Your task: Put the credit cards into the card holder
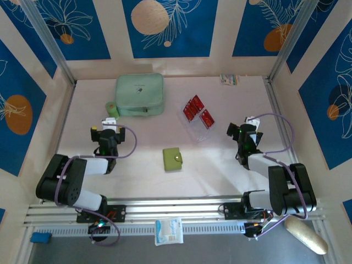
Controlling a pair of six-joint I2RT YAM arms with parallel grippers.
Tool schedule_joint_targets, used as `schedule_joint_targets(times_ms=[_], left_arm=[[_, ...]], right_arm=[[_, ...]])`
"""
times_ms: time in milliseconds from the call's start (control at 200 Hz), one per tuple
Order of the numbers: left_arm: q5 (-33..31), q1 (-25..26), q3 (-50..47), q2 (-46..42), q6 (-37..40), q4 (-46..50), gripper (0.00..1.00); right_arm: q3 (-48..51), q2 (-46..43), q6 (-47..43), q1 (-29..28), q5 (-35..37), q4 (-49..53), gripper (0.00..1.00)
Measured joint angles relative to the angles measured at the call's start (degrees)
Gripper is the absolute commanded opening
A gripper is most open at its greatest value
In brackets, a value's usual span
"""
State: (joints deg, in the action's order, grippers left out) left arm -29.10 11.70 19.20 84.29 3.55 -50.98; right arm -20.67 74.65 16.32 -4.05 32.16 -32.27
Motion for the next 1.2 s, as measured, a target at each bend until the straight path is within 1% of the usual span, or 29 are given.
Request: schedule_joint_targets(times_ms=[125,205,270,365,455,590,725,815,1000,1200], left_arm=[[3.6,-0.9,0.0,1.7,0.0,-1.4,1.0],[6.9,-2.1,0.0,2.2,-0.1,-2.1,1.0],[10.0,-3.3,0.2,4.0,0.0,-3.9,1.0],[14.2,-4.4,0.2,5.0,0.0,-3.3,1.0],[17.0,-4.9,0.4,5.1,0.0,-3.3,1.0],[20.4,-6.0,1.4,5.1,-0.2,-2.3,1.0],[22.0,-6.7,2.0,5.1,-0.2,-1.9,1.0],[22.4,-6.7,2.0,5.1,-0.2,-1.7,1.0],[23.1,-6.7,2.0,5.1,-0.2,-1.7,1.0],[23.1,-6.7,2.0,5.1,-0.2,-1.7,1.0]], right_arm=[[0.9,0.1,-1.4,3.0,-5.9,-4.8,0.99],[2.3,0.8,-2.0,4.5,-9.4,-9.0,0.99],[3.6,3.0,-2.4,5.3,-12.1,-13.3,0.99],[4.9,6.9,-3.2,5.6,-15.4,-17.5,0.99],[5.0,11.1,-4.1,5.4,-17.7,-21.4,0.99],[2.5,12.5,-5.5,5.1,-20.5,-18.9,0.99],[-1.9,12.7,-6.6,4.4,-21.4,-17.1,0.99],[-2.2,12.7,-7.1,4.1,-21.7,-16.7,0.99],[-2.2,12.7,-7.8,2.6,-20.2,-15.9,0.99],[-2.2,12.7,-8.0,2.4,-19.9,-15.8,0.99]])
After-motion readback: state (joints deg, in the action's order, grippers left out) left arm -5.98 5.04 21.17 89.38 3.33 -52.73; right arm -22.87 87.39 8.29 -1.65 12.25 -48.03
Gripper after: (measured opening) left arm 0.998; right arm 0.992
